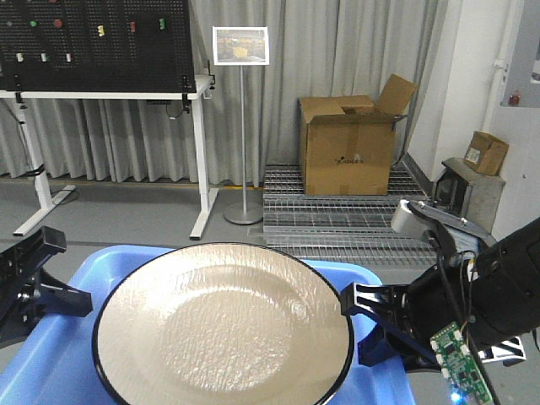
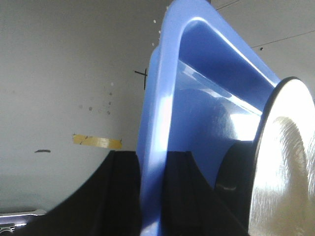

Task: Place disk in tray to left cabinet
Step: 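Hold the tray while the base drives to the open white cabinet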

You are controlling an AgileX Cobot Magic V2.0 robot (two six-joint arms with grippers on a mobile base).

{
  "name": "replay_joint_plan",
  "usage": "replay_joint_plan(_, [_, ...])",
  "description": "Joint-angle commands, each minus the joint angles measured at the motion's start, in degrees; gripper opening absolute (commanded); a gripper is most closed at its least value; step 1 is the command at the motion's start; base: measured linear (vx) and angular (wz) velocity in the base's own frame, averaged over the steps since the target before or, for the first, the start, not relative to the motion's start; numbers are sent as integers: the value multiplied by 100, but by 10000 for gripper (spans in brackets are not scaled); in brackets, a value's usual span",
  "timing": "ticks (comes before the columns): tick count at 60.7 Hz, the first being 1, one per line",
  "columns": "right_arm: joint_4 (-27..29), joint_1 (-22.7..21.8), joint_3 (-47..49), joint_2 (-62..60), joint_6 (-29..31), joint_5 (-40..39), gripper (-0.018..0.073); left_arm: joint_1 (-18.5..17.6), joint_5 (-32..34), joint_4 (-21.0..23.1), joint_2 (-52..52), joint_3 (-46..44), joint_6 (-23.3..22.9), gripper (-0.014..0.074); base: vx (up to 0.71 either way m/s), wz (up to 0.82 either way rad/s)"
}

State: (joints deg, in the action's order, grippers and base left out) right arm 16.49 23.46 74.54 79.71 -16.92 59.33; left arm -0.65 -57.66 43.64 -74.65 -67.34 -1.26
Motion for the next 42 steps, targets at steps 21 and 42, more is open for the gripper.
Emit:
replay_joint_plan(21, [1219,179,250,-167,97,-609,-4,-202,-378,1649,214,-192,-117,0,68,-2])
replay_joint_plan(42, [1219,179,250,-167,97,-609,-4,-202,-372,1649,214,-192,-117,0,64,-4])
